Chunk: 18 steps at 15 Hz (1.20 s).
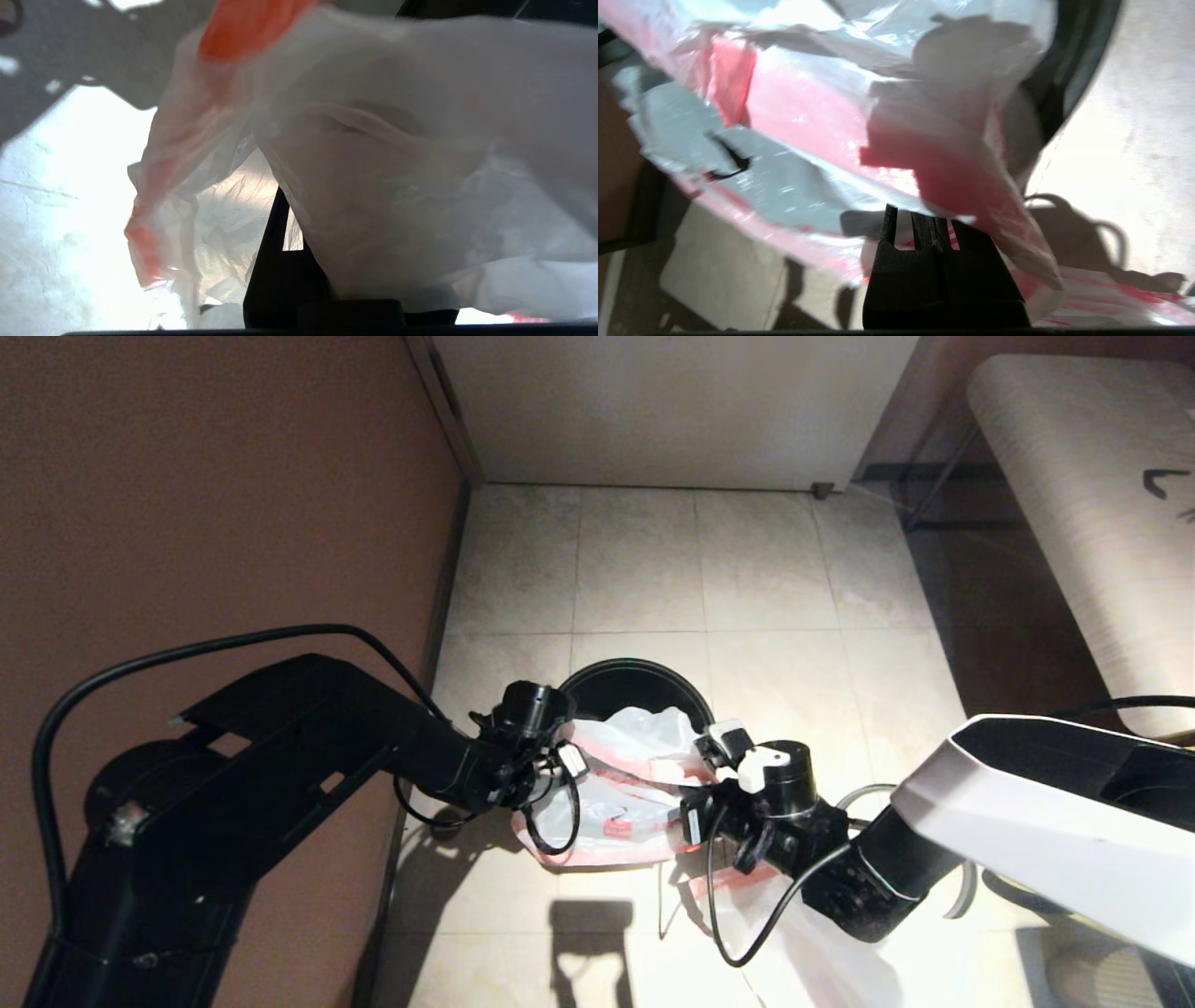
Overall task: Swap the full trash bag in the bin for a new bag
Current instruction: Put the new garbage bag on the trash can
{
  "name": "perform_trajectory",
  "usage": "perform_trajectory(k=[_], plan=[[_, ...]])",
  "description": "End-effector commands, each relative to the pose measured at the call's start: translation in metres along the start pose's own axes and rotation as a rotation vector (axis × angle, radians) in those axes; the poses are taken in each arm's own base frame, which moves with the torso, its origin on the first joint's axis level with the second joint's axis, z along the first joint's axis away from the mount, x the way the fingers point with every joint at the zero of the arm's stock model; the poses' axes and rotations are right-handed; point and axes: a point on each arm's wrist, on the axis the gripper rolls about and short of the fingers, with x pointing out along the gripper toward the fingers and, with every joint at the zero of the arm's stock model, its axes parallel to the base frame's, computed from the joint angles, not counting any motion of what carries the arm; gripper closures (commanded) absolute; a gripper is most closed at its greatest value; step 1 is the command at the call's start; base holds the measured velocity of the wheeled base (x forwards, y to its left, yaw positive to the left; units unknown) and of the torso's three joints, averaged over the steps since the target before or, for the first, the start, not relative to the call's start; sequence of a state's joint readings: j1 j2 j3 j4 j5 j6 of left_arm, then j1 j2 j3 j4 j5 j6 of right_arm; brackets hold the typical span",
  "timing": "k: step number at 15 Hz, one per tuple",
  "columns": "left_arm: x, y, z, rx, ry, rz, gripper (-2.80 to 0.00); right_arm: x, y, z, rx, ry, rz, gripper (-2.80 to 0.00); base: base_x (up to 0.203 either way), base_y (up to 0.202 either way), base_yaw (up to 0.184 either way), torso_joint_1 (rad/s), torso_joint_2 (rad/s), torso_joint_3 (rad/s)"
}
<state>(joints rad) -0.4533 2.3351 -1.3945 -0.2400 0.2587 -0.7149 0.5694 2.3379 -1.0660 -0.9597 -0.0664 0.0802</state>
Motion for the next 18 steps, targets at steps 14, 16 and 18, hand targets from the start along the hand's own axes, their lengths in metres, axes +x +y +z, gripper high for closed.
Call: perform_trajectory(k=[14, 16, 18], plan=[[-0.003, -0.002, -0.004, 0.003, 0.023, -0.021, 0.0, 0.009, -0.075, 0.01, 0.012, -0.134, -0.16, 0.0, 0.0, 0.0, 0.0, 0.0, 0.0, 0.0], [-0.004, -0.002, -0.003, 0.0, 0.025, -0.028, 0.0, 0.018, -0.076, -0.004, -0.011, -0.14, -0.162, 0.0, 0.0, 0.0, 0.0, 0.0, 0.0, 0.0], [-0.009, -0.002, -0.006, 0.005, 0.057, -0.058, 0.0, 0.03, -0.078, -0.005, -0.024, -0.173, -0.166, 0.0, 0.0, 0.0, 0.0, 0.0, 0.0, 0.0]])
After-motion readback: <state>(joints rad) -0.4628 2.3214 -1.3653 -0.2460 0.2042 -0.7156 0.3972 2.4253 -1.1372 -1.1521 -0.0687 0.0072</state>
